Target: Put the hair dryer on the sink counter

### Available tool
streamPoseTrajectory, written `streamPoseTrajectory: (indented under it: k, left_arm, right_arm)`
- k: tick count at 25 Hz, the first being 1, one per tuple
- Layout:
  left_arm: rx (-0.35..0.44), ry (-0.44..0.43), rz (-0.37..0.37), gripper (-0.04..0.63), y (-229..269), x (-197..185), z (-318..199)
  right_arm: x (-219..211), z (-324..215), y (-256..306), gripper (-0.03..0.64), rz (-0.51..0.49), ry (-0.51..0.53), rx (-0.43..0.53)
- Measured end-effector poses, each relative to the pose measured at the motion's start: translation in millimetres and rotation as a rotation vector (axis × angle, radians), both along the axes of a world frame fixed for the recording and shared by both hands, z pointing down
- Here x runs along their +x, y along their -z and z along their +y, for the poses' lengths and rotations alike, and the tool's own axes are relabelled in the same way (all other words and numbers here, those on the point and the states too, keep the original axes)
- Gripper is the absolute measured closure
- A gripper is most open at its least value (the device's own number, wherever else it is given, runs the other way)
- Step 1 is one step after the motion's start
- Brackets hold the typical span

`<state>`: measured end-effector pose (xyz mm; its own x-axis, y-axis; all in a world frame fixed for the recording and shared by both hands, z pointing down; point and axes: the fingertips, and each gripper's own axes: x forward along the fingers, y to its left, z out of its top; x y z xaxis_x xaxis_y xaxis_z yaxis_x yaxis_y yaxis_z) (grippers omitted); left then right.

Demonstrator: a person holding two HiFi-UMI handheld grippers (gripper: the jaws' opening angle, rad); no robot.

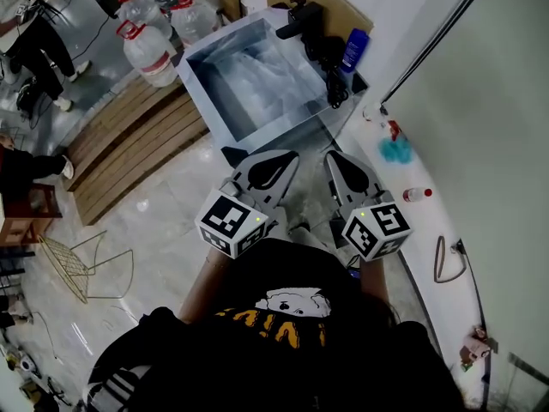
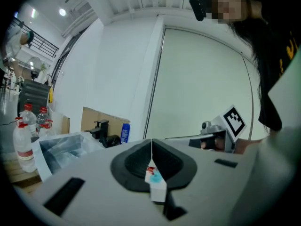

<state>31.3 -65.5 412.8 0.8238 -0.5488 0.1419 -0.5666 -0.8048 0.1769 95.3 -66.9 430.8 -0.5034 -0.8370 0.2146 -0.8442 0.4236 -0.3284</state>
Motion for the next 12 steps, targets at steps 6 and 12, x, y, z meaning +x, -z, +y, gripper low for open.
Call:
streamPoseTrajectory:
  k: [6,12]
  left_arm:
    - [0.005,0.009,-0.005,0.586,0.4,3.3,12.1]
    - [0.008,0.012,-0.01,0.586,1.2,9.9,20.0]
  right_arm:
    - [-2.7,9.3,-0.6,0.612,0.005,0.03,0.007]
    - [3.0,15.2,0.4,0.612,0.003,0.036,0.016]
